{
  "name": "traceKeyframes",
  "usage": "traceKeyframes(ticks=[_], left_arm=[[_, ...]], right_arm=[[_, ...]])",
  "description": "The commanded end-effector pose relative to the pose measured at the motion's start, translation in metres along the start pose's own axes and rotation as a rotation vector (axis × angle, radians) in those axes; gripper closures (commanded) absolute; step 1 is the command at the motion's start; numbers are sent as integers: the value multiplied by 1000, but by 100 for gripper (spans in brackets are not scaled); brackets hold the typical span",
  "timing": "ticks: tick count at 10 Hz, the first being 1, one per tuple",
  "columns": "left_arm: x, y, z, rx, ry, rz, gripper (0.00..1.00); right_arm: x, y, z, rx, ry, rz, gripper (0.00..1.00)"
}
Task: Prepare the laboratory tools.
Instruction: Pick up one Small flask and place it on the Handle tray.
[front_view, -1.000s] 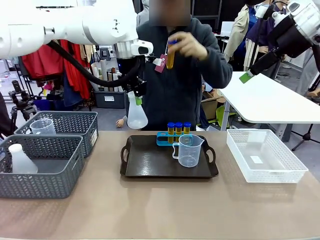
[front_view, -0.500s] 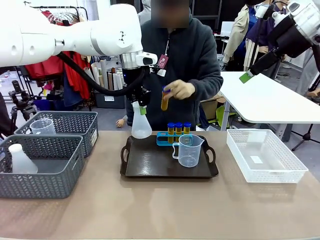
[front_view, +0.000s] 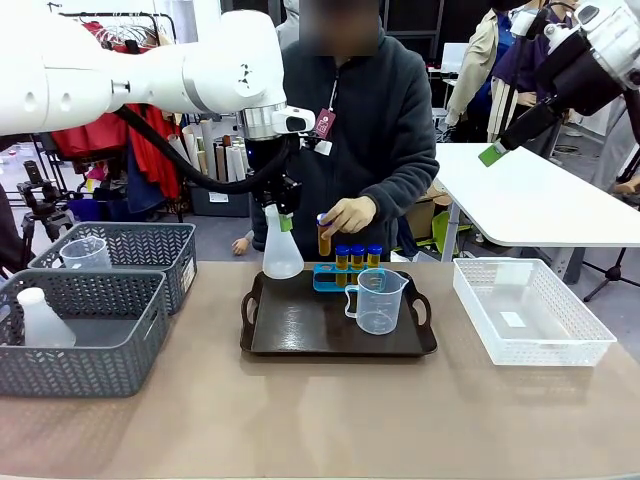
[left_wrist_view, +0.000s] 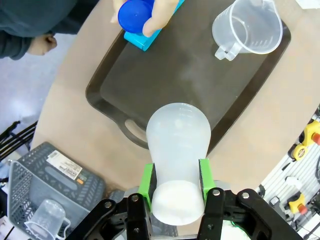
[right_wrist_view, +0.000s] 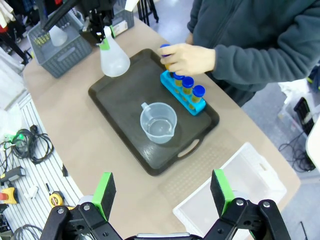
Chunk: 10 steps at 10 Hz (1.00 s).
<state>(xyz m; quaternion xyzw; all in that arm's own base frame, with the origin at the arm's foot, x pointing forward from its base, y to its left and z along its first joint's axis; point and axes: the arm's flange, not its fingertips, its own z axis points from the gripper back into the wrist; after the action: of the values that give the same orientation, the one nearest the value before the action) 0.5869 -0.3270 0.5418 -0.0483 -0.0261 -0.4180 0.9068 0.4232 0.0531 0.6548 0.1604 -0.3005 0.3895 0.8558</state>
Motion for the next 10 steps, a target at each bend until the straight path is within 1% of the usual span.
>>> traceKeyframes(ticks=[1,3,5,7,9,10], left_arm=[[0,0,2,1,-4,-1,100],[0,0,-1,-1,1,0,100],[-15,12,8,17,2,41,100],[-23,17,12,22,-11,71,100],[-20,15,10,41,-3,60,100],[-15,23,13,18,-9,52,100]], right_arm=[[1,-2,1,11,-14,9,0],[1,-2,1,11,-14,9,0],[1,-2,1,11,-14,9,0],[1,-2,1,11,-14,9,0],[1,-2,1,11,-14,9,0],[1,-2,1,11,-14,9,0]])
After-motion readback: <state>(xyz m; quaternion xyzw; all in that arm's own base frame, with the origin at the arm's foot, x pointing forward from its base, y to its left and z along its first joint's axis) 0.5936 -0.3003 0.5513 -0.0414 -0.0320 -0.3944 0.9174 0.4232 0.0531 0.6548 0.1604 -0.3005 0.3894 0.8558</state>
